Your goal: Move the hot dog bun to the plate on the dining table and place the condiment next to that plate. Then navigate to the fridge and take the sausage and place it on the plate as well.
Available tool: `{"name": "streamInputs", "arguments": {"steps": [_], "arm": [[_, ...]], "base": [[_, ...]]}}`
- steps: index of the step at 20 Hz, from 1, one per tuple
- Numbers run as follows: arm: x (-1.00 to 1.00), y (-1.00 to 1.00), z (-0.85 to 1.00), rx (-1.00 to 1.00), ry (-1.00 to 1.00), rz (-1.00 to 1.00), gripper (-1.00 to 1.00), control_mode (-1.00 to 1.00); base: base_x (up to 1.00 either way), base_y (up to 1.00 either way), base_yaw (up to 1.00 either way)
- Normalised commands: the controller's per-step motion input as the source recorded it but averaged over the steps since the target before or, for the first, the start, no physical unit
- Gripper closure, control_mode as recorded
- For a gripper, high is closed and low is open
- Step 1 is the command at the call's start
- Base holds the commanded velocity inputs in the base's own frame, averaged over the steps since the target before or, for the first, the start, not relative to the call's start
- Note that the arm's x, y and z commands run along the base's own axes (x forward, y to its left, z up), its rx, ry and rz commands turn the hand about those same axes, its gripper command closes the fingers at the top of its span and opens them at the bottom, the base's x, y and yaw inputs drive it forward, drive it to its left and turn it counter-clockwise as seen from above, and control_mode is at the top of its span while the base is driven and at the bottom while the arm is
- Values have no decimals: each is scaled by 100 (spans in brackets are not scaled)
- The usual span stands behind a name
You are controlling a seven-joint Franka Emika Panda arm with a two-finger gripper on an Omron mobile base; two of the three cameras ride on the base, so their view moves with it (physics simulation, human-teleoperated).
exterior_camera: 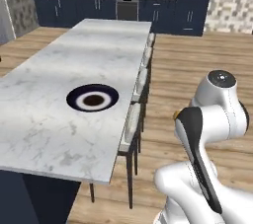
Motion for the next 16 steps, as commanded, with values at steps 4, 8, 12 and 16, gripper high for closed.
{"name": "streamInputs", "arguments": {"steps": [4, 8, 12, 16], "arm": [[0, 0, 0, 0, 0, 0, 100, 100], [0, 0, 0, 0, 0, 0, 100, 100], [0, 0, 0, 0, 0, 0, 100, 100], [0, 0, 0, 0, 0, 0, 100, 100]], "base": [[46, -59, 55], [46, -59, 55], [44, -62, 55], [45, -63, 55]]}}
